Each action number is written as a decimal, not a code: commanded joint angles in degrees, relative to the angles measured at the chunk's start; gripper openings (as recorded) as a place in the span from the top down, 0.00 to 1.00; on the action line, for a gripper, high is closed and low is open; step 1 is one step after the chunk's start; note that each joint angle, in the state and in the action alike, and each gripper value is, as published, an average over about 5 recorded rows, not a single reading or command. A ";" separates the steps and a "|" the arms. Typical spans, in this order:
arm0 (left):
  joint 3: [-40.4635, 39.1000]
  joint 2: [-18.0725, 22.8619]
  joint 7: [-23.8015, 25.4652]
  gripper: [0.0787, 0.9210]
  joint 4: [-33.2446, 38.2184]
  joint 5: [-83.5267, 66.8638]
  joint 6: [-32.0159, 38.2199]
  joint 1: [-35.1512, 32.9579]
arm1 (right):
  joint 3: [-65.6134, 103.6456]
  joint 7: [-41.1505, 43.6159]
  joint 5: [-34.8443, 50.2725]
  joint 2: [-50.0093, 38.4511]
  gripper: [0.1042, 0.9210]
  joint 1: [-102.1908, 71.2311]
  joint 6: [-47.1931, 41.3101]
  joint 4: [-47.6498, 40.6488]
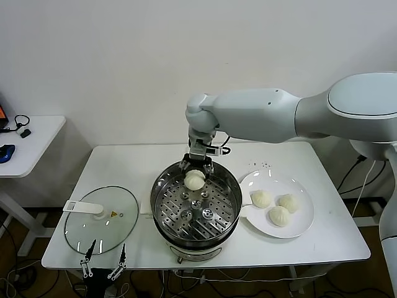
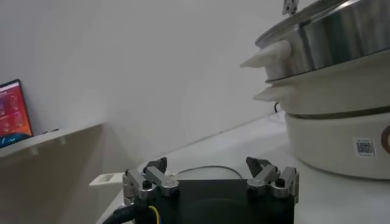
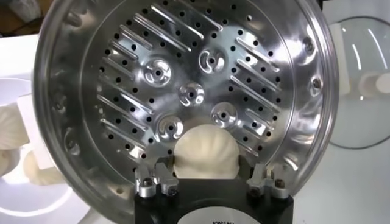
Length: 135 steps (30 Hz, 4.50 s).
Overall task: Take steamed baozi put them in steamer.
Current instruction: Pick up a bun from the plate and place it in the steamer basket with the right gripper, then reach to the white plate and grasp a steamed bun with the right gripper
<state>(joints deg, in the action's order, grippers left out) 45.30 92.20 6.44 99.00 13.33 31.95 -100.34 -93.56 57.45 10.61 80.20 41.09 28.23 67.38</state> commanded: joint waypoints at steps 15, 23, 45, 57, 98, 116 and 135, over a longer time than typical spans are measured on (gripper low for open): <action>0.02 2.80 -0.04 0.12 -0.21 -0.12 0.12 0.28 | 0.49 -0.16 -2.55 1.04 0.26 -2.36 0.68 -2.11; 0.28 2.80 -0.09 0.12 0.43 0.04 0.16 -0.19 | -2.32 1.77 8.43 -1.46 0.12 3.63 -1.69 1.87; -0.34 2.80 -0.14 0.12 0.99 0.16 0.30 -0.97 | -24.97 -7.28 38.85 -20.29 0.12 25.61 -40.48 18.58; -0.31 2.80 0.00 0.12 1.74 -0.41 -0.18 -0.72 | -23.58 -7.90 30.11 -27.03 0.12 15.64 -43.22 19.55; 0.60 2.80 -0.09 0.12 -0.69 0.15 -0.03 0.31 | 0.50 -15.76 16.52 -30.37 0.12 -17.38 -46.48 2.67; 0.58 2.80 -0.11 0.12 -0.76 0.42 0.03 0.30 | 1.82 -15.33 15.75 -29.33 0.19 -18.35 -46.14 0.68; 0.39 2.80 -0.13 0.12 -0.22 0.95 0.23 -0.20 | -13.97 -13.71 33.78 -29.29 0.43 7.53 -47.04 12.42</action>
<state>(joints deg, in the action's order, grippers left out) 45.83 92.20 6.32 98.83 14.05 32.13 -100.50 -96.39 43.29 30.90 49.98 29.74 -18.39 72.31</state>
